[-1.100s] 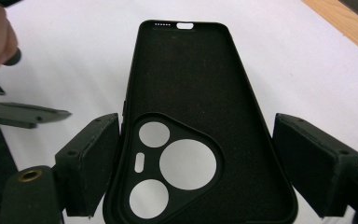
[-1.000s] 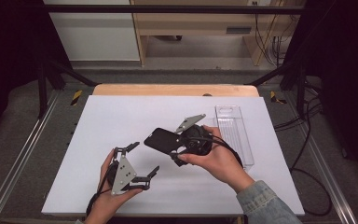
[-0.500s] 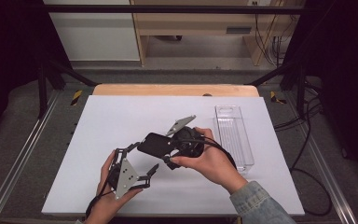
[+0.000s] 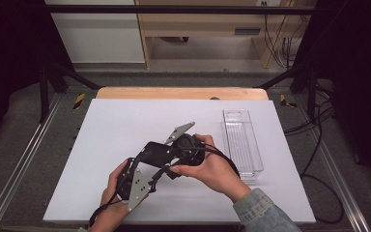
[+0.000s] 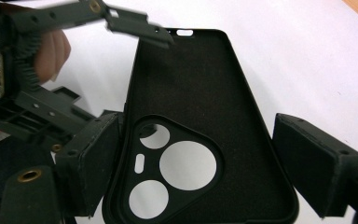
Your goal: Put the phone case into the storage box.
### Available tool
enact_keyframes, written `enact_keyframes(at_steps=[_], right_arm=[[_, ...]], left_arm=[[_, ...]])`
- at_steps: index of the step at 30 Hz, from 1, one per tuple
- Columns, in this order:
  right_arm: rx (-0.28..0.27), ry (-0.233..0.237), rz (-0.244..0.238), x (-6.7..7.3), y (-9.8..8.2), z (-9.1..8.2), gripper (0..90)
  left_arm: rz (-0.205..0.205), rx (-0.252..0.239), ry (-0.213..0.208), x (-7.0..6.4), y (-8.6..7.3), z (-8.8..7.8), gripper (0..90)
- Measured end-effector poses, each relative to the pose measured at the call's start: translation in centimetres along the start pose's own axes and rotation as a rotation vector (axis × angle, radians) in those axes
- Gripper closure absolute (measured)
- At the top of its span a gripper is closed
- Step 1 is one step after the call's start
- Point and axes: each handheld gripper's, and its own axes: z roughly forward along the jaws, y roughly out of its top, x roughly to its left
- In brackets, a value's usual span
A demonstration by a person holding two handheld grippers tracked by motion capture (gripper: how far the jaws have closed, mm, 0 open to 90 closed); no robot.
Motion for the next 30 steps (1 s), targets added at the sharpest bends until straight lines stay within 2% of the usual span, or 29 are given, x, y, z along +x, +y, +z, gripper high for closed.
enact_keyframes(at_steps=[2, 4, 11, 13, 16, 17, 18, 19, 22, 23, 27, 30], right_arm=[[-0.004, 0.007, -0.002, 0.2, 0.1, 0.1, 17.1], [0.000, 0.010, 0.001, 0.3, 0.1, 0.2, 17.0], [-0.003, 0.036, 0.000, 0.6, 0.3, 0.8, 16.7], [-0.005, 0.042, 0.003, 0.7, 0.2, 1.0, 16.3], [-0.014, 0.049, 0.014, 0.6, 0.2, 1.2, 15.4], [-0.038, 0.062, 0.034, 0.4, 0.2, 1.2, 14.3], [-0.038, 0.062, 0.034, 0.4, 0.2, 1.2, 14.3], [-0.079, 0.083, 0.058, 0.1, 0.1, 1.2, 13.8], [-0.127, 0.097, 0.088, -0.3, -0.3, 1.2, 12.1], [-0.154, 0.099, 0.096, -0.3, -0.4, 1.1, 10.5], [-0.247, 0.096, 0.122, -0.4, -1.0, 0.1, 6.8], [-0.273, 0.095, 0.124, -0.4, -1.3, -0.2, 6.3]], left_arm=[[0.013, 0.006, -0.001, -0.1, -0.1, 0.0, 42.2], [0.034, 0.016, 0.003, -0.2, -0.1, 0.0, 44.6], [0.093, 0.047, 0.009, -0.2, -0.3, -0.1, 71.2], [0.100, 0.055, 0.004, -0.2, -0.4, -0.1, 73.1], [0.133, 0.070, -0.006, -0.3, -0.4, -0.1, 75.8], [0.141, 0.076, -0.011, -0.4, -0.4, -0.1, 78.9], [0.142, 0.078, -0.018, -0.5, -0.4, -0.1, 78.9], [0.130, 0.077, -0.031, -0.5, -0.4, 0.0, 80.1], [0.116, 0.076, -0.039, -0.4, -0.4, 0.0, 80.2], [0.098, 0.079, -0.039, -0.3, -0.6, 0.0, 80.2], [0.069, 0.088, -0.033, 0.1, -1.1, 0.0, 80.3], [0.046, 0.096, -0.024, 0.4, -1.3, -0.1, 80.3]])
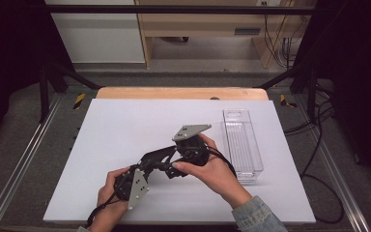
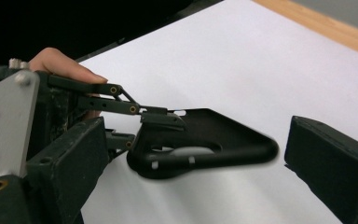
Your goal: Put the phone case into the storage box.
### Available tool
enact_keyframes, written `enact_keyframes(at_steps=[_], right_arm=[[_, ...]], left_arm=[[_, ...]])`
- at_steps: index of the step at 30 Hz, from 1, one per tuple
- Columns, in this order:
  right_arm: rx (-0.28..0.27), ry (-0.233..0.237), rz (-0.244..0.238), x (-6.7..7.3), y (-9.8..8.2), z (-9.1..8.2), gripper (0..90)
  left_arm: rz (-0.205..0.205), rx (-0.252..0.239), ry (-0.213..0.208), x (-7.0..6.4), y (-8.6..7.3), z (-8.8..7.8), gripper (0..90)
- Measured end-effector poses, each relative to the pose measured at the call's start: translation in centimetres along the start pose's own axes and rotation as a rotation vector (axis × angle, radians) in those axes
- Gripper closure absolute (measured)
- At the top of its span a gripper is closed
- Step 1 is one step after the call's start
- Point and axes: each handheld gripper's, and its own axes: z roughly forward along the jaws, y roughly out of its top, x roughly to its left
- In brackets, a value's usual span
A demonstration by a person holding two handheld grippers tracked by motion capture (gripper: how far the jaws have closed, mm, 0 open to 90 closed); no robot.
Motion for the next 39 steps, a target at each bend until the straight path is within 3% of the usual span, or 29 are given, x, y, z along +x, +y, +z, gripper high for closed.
enact_keyframes(at_steps=[8, 18, 21, 24, 26, 34, 35, 39], right_arm=[[-0.052, -0.040, -0.019, -0.1, -0.1, -1.1, 5.9], [-0.113, -0.068, -0.001, -0.3, -1.2, -1.3, 5.7], [-0.138, -0.082, -0.004, -0.4, -1.7, -1.2, 5.7], [-0.157, -0.092, -0.004, -0.5, -2.2, -1.1, 5.8], [-0.177, -0.091, 0.014, -0.7, -2.7, -1.0, 5.9], [-0.173, -0.115, 0.051, -1.6, -4.2, -0.5, 6.3], [-0.187, -0.107, 0.068, -1.5, -4.4, -0.4, 6.2], [-0.196, -0.104, 0.061, -1.2, -4.4, -0.2, 6.2]], left_arm=[[-0.060, 0.001, 0.016, 0.5, -0.4, -0.1, 80.3], [-0.176, -0.032, 0.020, 1.3, -0.9, -0.5, 80.2], [-0.243, -0.060, 0.023, 1.7, -1.2, -0.7, 80.2], [-0.269, -0.063, 0.023, 1.8, -1.4, -0.7, 80.2], [-0.294, -0.067, 0.021, 2.0, -1.6, -0.7, 80.2], [-0.381, -0.105, 0.010, 2.4, -1.6, -1.0, 80.3], [-0.386, -0.107, 0.009, 2.4, -1.7, -1.0, 80.2], [-0.400, -0.113, 0.006, 2.5, -1.7, -1.0, 80.2]])
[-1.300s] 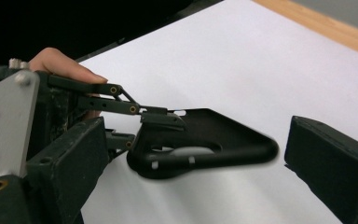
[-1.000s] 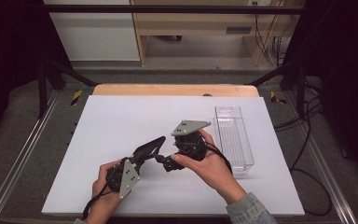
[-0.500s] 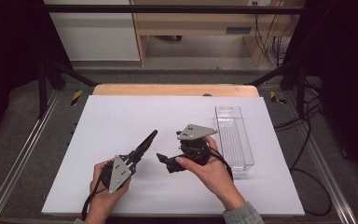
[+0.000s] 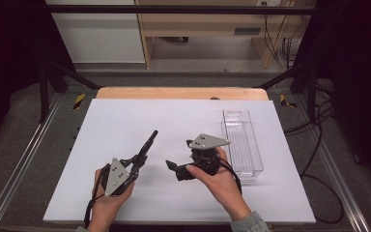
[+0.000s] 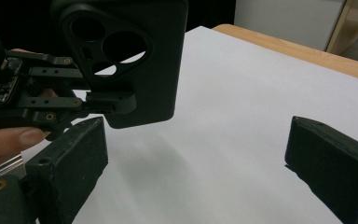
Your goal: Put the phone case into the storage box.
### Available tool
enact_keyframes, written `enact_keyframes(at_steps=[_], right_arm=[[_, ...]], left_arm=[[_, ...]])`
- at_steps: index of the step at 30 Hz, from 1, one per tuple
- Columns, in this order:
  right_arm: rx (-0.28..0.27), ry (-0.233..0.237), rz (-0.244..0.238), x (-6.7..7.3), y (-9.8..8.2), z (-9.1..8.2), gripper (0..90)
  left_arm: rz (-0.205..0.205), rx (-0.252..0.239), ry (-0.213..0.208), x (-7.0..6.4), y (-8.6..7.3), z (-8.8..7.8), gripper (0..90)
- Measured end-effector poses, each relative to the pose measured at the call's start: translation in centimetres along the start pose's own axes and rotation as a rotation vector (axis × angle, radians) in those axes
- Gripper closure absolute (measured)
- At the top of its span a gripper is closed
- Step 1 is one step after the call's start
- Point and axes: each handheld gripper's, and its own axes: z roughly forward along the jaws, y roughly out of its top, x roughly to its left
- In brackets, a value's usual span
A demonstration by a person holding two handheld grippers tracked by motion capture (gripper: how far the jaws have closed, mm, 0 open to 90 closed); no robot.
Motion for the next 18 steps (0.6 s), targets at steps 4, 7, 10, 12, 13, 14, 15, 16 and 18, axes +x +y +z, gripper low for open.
enact_keyframes(at_steps=[4, 7, 10, 12, 13, 14, 15, 16, 18], right_arm=[[-0.006, 0.004, 0.006, 0.30, -0.03, 0.09, 6.2], [-0.015, 0.010, 0.008, 0.40, -0.01, 0.22, 6.3], [-0.032, 0.008, 0.013, 0.65, -0.14, 0.29, 6.3], [-0.034, 0.010, 0.014, 0.67, -0.17, 0.36, 6.2], [-0.042, 0.012, 0.014, 0.69, -0.22, 0.45, 6.3], [-0.046, 0.011, 0.017, 0.73, -0.24, 0.47, 6.3], [-0.052, 0.014, 0.022, 0.71, -0.31, 0.49, 6.3], [-0.054, 0.019, 0.030, 0.65, -0.33, 0.49, 6.2], [-0.072, 0.024, 0.049, 0.34, -0.29, 0.24, 6.3]], left_arm=[[-0.063, -0.019, -0.010, 0.33, 0.05, -0.09, 80.3], [-0.101, -0.029, -0.017, 0.48, 0.03, -0.03, 80.3], [-0.104, -0.033, -0.017, 0.39, 0.15, -0.14, 80.3], [-0.111, -0.036, -0.021, 0.36, 0.27, -0.16, 80.3], [-0.116, -0.037, -0.021, 0.39, 0.31, -0.15, 80.3], [-0.144, -0.048, -0.027, 0.47, 0.34, -0.14, 80.3], [-0.158, -0.062, -0.027, 0.60, 0.34, -0.09, 80.3], [-0.197, -0.061, -0.032, 0.64, 0.29, -0.09, 80.3], [-0.223, -0.066, -0.027, 0.74, 0.29, -0.09, 80.3]])
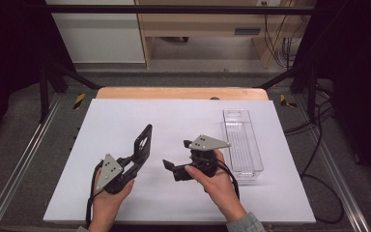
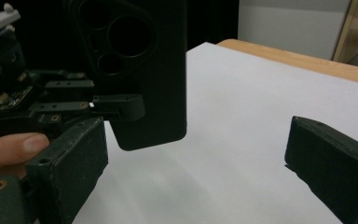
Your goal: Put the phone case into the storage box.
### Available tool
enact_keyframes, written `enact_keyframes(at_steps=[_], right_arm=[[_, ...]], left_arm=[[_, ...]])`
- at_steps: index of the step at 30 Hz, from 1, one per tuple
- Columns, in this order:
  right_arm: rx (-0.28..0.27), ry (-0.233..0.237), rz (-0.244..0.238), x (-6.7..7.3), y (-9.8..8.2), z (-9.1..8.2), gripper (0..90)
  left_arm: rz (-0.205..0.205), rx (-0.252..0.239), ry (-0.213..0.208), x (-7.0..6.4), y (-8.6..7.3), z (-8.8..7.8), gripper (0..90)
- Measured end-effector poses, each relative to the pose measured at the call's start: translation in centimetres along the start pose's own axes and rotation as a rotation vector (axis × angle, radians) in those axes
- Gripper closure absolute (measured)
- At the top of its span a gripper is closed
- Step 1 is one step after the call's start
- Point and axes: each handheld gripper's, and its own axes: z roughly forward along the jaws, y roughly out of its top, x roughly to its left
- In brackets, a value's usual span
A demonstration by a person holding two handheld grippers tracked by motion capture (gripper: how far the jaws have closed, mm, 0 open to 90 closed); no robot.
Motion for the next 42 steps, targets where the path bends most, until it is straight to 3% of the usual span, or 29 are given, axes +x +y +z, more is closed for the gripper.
enact_keyframes(at_steps=[3, 4, 9, 12, 18, 37, 42], right_arm=[[-0.017, -0.018, 0.007, -0.2, 0.0, -0.3, 6.5], [-0.021, -0.018, 0.009, -0.2, -0.1, -0.4, 6.4], [-0.026, -0.023, -0.008, 0.1, -0.2, -0.2, 6.5], [-0.043, -0.024, -0.009, 0.3, 0.0, -0.3, 6.4], [-0.057, -0.024, -0.001, 0.5, 0.1, -0.4, 6.0], [-0.103, -0.015, -0.001, 1.4, -0.1, 0.1, 5.7], [-0.108, -0.016, 0.003, 1.4, -0.2, 0.1, 5.4]], left_arm=[[0.034, 0.001, 0.003, -0.1, 0.1, -0.2, 80.3], [0.018, 0.006, -0.004, -0.3, 0.1, -0.2, 80.4], [0.035, -0.010, -0.015, -0.8, 0.7, -0.2, 80.3], [-0.003, -0.009, -0.028, -0.9, 0.8, -0.3, 80.3], [-0.027, -0.014, -0.032, -0.9, 0.9, -0.4, 80.3], [-0.061, -0.022, -0.065, -1.9, 1.0, -0.1, 80.4], [-0.087, -0.031, -0.081, -2.1, 1.0, -0.1, 80.4]])
